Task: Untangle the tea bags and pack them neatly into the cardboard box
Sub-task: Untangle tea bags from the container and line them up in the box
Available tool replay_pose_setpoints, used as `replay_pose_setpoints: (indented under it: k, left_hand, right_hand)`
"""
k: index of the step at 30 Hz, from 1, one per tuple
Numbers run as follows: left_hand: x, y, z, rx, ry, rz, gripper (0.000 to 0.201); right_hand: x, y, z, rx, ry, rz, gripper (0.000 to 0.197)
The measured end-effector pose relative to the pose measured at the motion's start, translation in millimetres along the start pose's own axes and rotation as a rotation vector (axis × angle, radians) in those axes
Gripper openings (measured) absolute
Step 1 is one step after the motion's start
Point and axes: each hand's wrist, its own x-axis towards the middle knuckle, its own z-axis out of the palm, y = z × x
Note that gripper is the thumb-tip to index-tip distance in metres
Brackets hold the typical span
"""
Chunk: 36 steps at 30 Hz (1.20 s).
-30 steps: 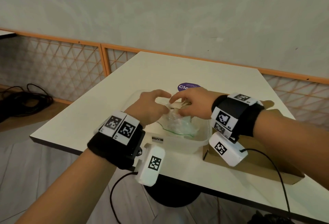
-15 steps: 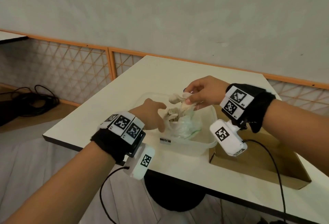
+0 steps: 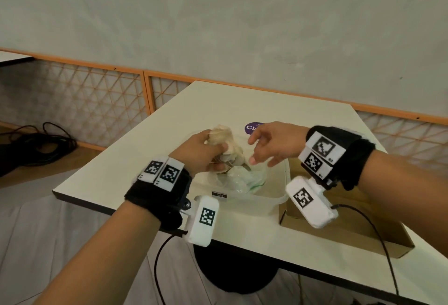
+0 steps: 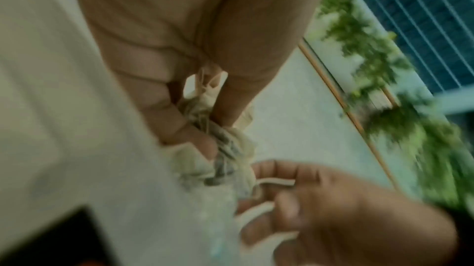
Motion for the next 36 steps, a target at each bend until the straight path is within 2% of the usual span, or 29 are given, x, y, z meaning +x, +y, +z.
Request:
replay_pose_setpoints:
  k: [3, 6, 8, 11, 13, 16, 18, 22, 24, 26, 28, 29, 31, 32, 34, 36]
  left_hand:
    - [0.7, -1.5, -3.4, -0.249, -0.040, -0.069, 0.009]
    - [0.5, -5.3, -2.1, -0.457, -0.027, -0.129, 0.013]
    - [-1.1, -7.0, -2.9, -0.555, -0.020, -0.144, 0.016]
    - [-0.9, -7.5, -8.5, -0.775, 0.007, -0.161, 0.018]
    - [2.0, -10.4, -13.5, -0.862, 0.035, -0.164, 0.019]
    - [4.9, -12.1, -14.6, -0.859, 0.018, -0.178, 0.020]
    - [1.0, -7.1, -6.9, -0.766, -0.014, -0.169, 0.018]
    - [-3.2, -2.6, 8.8, -0.449, -0.153, -0.051, 0.030]
    - [-1.1, -7.4, 12.0, -0.337, -0.177, -0.012, 0.019]
    - [0.7, -9.5, 11.1, -0.377, -0.101, -0.040, 0.002]
    - [2.0, -8.2, 9.3, -0.533, 0.020, -0.101, 0.007]
    - [2.9, -7.4, 8.4, -0.617, 0.069, -0.127, 0.009]
    - [2.2, -5.2, 8.7, -0.722, 0.099, -0.147, 0.007]
    - [1.2, -4.2, 9.7, -0.743, 0.091, -0.148, 0.005]
    - [1.4, -4.3, 9.7, -0.771, 0.068, -0.141, 0.003]
    - [3.3, -5.6, 7.5, -0.818, 0.095, -0.132, 0.007]
  right_hand:
    - [-0.6, 6.7, 18.8, -0.118, -0.063, 0.008, 0.046]
    - [10.0, 12.4, 37.5, -0.307, 0.087, -0.062, 0.037]
    - [14.2, 16.3, 44.0, -0.354, 0.125, -0.119, 0.024]
    - [15.5, 24.2, 40.7, -0.228, 0.084, -0.111, 0.017]
    - [14.4, 27.5, 32.5, 0.012, 0.128, -0.060, 0.018]
    - [10.7, 23.2, 20.7, 0.486, 0.221, -0.046, 0.020]
    - [7.2, 14.0, 16.3, 0.663, 0.247, -0.090, 0.017]
    - [3.6, -8.3, 25.5, 0.736, 0.123, -0.153, 0.011]
    - [4.1, -13.3, 30.8, 0.745, 0.063, -0.150, 0.015]
    - [6.7, -12.3, 30.5, 0.717, 0.126, -0.147, 0.013]
    - [10.6, -5.1, 26.0, 0.573, 0.248, -0.110, 0.004]
    - [10.8, 0.2, 26.3, 0.460, 0.264, -0.068, 0.013]
    - [10.4, 10.2, 34.7, 0.169, 0.177, 0.010, 0.033]
    - [8.9, 12.0, 40.9, 0.022, 0.122, 0.022, 0.036]
    - [8.1, 13.2, 49.1, -0.114, 0.116, -0.023, 0.025]
    - [10.3, 13.8, 44.7, -0.030, 0.188, -0.073, 0.006]
